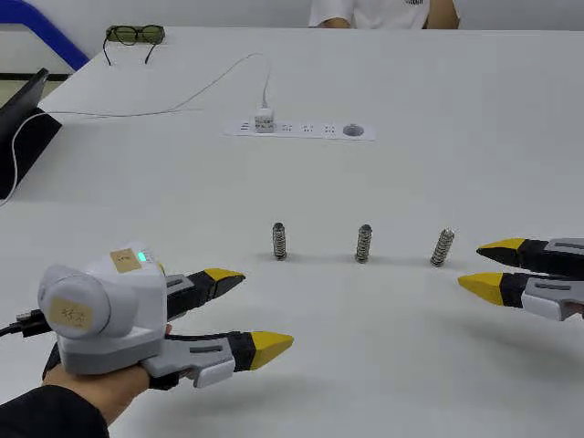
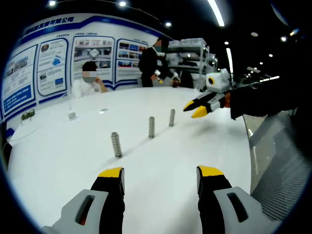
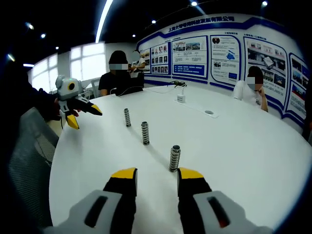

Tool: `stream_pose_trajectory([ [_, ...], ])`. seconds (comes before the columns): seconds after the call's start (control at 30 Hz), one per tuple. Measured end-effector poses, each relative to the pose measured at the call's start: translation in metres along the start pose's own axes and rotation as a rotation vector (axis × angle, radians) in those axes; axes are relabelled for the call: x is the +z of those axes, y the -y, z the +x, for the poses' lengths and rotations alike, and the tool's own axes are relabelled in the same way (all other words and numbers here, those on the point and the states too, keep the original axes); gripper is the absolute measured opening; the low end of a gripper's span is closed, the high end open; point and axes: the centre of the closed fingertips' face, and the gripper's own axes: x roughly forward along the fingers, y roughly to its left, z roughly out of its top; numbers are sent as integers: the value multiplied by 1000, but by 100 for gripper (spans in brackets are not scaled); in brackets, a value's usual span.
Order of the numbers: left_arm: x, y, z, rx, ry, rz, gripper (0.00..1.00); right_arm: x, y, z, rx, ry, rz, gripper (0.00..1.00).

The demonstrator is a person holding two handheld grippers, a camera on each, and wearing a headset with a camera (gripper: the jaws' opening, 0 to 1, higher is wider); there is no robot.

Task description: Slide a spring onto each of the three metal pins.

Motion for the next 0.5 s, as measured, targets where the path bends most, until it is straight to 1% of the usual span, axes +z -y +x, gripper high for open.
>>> stream_pose_trajectory([
  [0.13, 4, -5, 0, 15, 8, 3, 63, 5, 1, -2, 3, 14, -7, 38],
  [0.23, 6, -6, 0, 22, 12, 7, 65, 5, 1, -2, 5, 11, -14, 40],
  [0.5, 0, -5, -2, 25, -3, 14, 67, -2, -7, -3, 26, 3, -20, 43],
])
